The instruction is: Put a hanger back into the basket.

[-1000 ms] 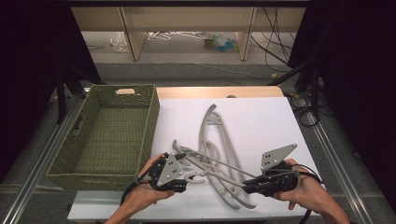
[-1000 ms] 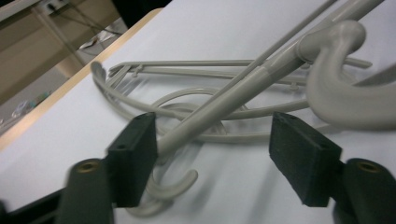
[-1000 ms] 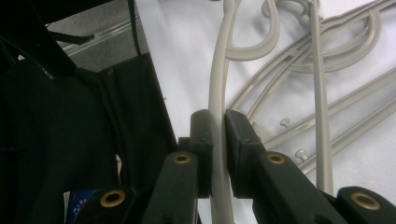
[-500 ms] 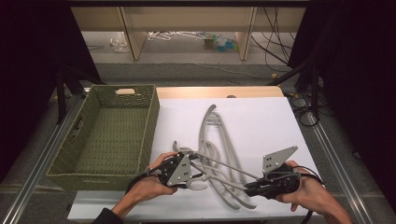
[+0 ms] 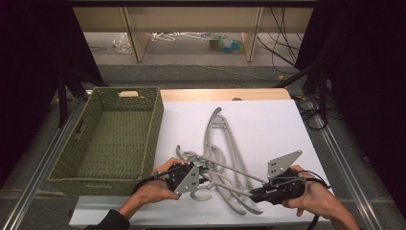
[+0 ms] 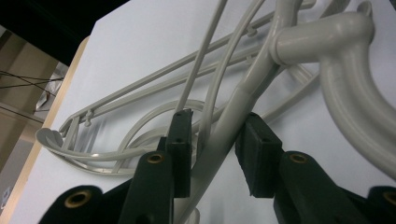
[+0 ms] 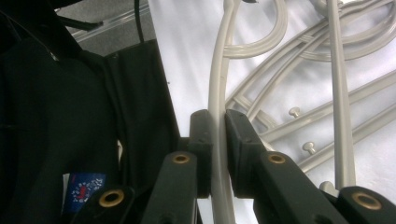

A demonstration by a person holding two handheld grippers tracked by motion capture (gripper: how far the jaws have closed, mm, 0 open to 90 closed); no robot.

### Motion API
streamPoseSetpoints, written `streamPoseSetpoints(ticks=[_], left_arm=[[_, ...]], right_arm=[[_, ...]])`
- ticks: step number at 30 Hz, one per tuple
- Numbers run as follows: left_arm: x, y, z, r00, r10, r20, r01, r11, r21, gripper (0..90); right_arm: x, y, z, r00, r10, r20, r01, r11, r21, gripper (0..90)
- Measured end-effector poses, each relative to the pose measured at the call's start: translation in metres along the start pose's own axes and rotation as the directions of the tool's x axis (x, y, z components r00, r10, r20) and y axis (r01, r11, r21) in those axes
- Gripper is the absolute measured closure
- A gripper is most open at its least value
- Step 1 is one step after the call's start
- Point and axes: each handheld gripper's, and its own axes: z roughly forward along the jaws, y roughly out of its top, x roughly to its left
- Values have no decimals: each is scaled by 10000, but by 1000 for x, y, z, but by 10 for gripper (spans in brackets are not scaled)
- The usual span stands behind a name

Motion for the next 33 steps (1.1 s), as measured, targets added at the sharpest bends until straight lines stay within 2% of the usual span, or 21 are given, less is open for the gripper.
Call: streamPoseSetpoints(ticks=[2,4,6,9,12,15,17,18,19,20,21,23,24,25,26,27,28,29,31,32,33], left_arm=[[-1,2,1,9993,365,-9,-365,9990,250,695],[-1,4,2,9988,490,-39,-489,9983,311,703],[-2,5,2,9977,673,-70,-669,9969,409,717],[0,10,1,9962,828,-272,-815,9955,479,739],[6,15,0,9958,844,-353,-821,9947,613,758],[11,20,0,9974,624,-371,-597,9957,703,773],[14,25,1,9983,395,-432,-361,9965,760,782],[17,27,1,9983,312,-486,-272,9965,795,790],[19,28,0,9982,242,-546,-195,9961,863,790],[24,30,-1,9979,20,-646,39,9958,918,792],[28,30,-1,9972,-257,-697,323,9950,943,792],[35,30,-1,9953,-479,-838,571,9921,1113,792],[40,29,-1,9922,-876,-893,969,9896,1059,792],[44,27,-2,9867,-1301,-972,1393,9857,952,792],[47,26,-3,9812,-1654,-992,1746,9803,927,792],[52,26,-4,9712,-2135,-1053,2222,9718,792,792],[56,24,-7,9543,-2774,-1111,2849,9567,589,792],[60,24,-8,9443,-3110,-1072,3176,9469,500,792],[66,22,-14,9057,-4126,-972,4173,9082,324,792],[69,22,-17,8911,-4443,-926,4481,8937,242,792],[71,22,-20,8705,-4841,-888,4874,8730,181,792]], right_arm=[[-1,0,1,9998,-56,174,56,10000,26,811],[-2,1,0,9997,-93,207,92,9999,51,803],[-3,1,-3,9976,-218,660,215,9998,59,774],[-5,2,-8,9917,-260,1262,272,9996,-75,674],[-7,4,-15,9815,138,1909,-38,9986,-524,573],[-10,5,-21,9597,721,2715,-401,9918,-1216,472],[-9,8,-26,9444,881,3168,-435,9884,-1453,408],[-7,12,-32,9208,967,3779,-301,9835,-1783,381],[-7,12,-32,9208,967,3779,-301,9835,-1783,371],[-6,14,-36,9086,1032,4047,-234,9800,-1975,362],[-4,16,-42,8953,1253,4276,-197,9698,-2430,343],[-1,18,-51,8942,1620,4173,-314,9526,-3025,314],[0,18,-53,8904,1633,4248,-274,9509,-3082,303],[2,19,-55,8889,1734,4241,-275,9442,-3283,301],[3,19,-56,8930,1758,4142,-322,9432,-3308,301],[4,19,-56,8945,1798,4094,-378,9428,-3313,301],[5,18,-53,8994,1784,3992,-380,9413,-3353,298],[7,17,-49,9025,1696,3960,-355,9454,-3240,287],[7,15,-41,9080,1694,3832,-446,9485,-3136,272],[7,13,-36,9097,1696,3790,-487,9501,-3082,268],[7,11,-31,9125,1696,3722,-547,9524,-2998,265]])
